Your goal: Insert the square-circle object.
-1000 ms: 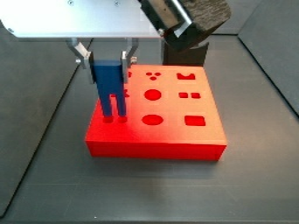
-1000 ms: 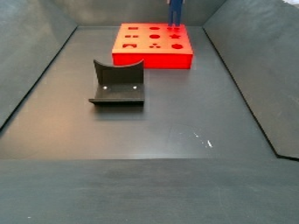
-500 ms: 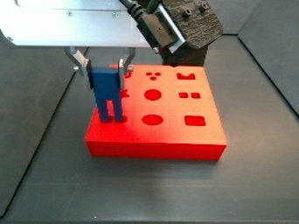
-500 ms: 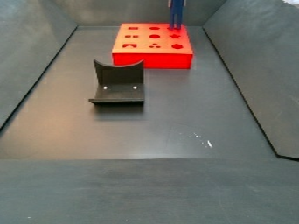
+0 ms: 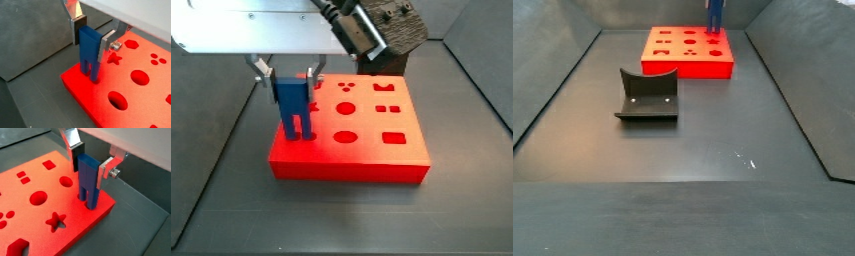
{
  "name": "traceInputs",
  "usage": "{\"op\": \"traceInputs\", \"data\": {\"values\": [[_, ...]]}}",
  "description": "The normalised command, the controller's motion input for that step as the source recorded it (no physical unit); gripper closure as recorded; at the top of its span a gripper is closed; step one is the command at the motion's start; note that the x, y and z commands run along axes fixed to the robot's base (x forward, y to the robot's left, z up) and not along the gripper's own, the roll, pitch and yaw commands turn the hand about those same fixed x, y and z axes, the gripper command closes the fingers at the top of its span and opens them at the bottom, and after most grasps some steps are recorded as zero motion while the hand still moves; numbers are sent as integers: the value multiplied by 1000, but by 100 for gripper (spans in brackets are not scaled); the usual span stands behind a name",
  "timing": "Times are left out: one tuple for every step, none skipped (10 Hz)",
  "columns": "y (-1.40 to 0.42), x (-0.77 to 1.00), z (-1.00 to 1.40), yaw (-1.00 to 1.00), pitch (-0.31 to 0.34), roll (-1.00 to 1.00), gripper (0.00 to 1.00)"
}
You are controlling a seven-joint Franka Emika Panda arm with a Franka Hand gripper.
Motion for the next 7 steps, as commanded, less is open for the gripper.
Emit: {"op": "traceInputs", "data": {"values": [[0, 249, -143, 0, 0, 90, 100], [-51, 263, -134, -83, 1, 100, 100], [-37, 140, -149, -129, 3, 91, 100], [-17, 31, -140, -163, 19, 81, 100], [0, 0, -169, -189, 6, 69, 100], [0, 0, -394, -166, 0, 93, 100], [0, 0, -563, -143, 0, 73, 100]]}}
